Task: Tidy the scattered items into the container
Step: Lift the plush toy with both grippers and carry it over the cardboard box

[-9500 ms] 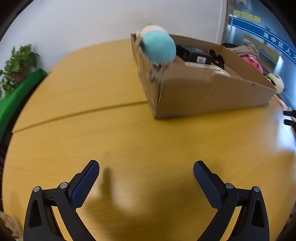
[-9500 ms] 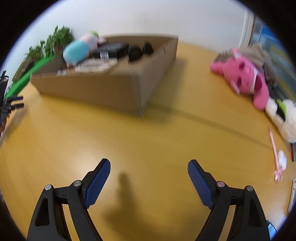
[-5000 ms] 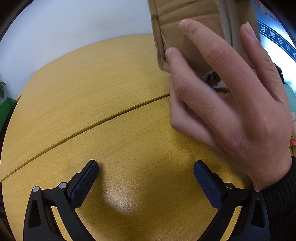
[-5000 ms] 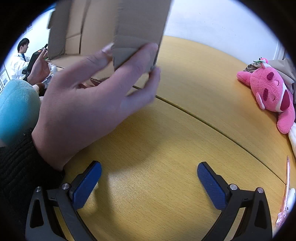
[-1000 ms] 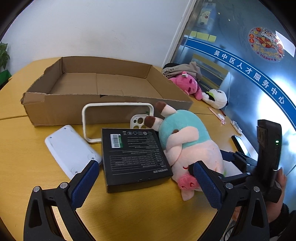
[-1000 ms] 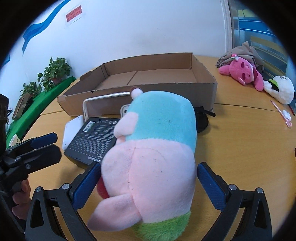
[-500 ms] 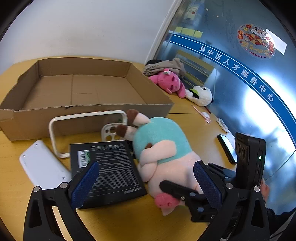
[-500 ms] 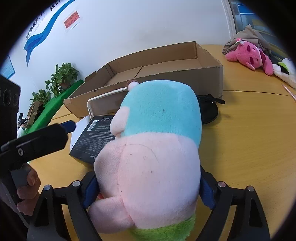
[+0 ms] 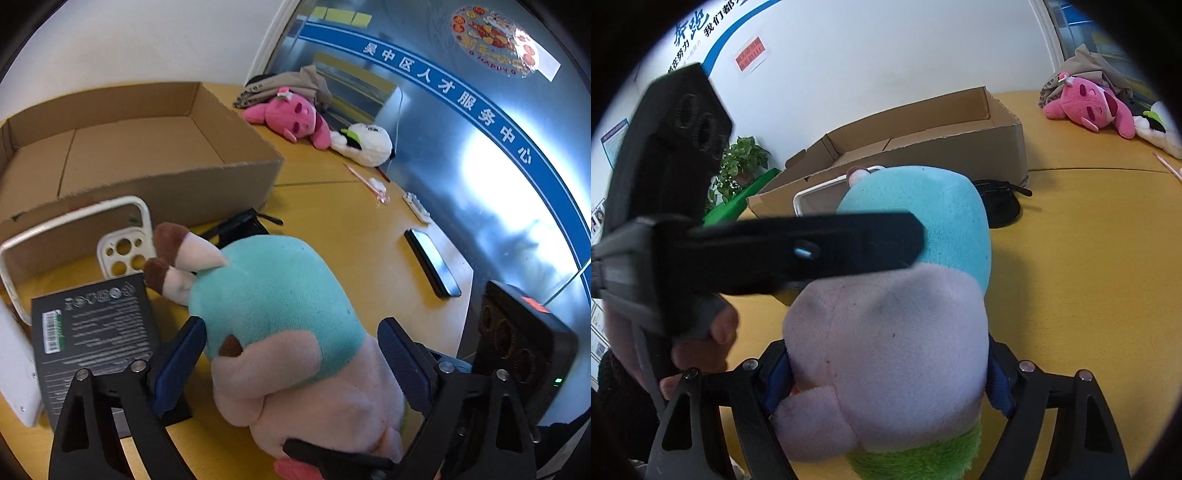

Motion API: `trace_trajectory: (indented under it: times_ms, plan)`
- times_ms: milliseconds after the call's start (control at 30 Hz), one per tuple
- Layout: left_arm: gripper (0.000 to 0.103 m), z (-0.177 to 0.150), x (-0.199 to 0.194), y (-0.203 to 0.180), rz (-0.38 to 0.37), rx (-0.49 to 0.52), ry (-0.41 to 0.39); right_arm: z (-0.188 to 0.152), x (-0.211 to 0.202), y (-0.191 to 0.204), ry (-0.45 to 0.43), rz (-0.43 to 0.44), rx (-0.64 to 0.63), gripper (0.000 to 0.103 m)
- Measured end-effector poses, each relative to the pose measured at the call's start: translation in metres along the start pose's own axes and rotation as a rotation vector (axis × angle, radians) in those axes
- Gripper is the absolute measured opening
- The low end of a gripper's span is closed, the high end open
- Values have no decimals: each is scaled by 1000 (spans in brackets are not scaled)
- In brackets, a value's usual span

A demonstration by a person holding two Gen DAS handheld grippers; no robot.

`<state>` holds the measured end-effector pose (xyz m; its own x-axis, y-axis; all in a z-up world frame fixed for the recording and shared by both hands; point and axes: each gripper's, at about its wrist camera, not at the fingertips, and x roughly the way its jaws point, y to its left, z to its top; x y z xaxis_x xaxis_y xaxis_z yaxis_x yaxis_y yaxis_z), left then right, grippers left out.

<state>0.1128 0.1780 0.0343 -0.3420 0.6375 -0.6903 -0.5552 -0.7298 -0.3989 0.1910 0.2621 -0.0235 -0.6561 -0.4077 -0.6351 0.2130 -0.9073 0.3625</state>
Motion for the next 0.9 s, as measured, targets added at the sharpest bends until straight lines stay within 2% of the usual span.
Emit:
trace_trajectory:
  times_ms: [167,267,533,900]
  plan:
    - [83,-1,1,-3,-17,-21,3,-1,-8,-1,-15,-9,-3,80]
    - [80,2,-9,-6,-12,-8,-16,5,-12,3,-32,-13,-21,79]
    - [77,15,-45,-2,17,4,-85,30,-19,29,-52,-3,-67,79]
    - [77,51,-111,31,46,-2,-215,88,-11,83,-87,21,-162,79]
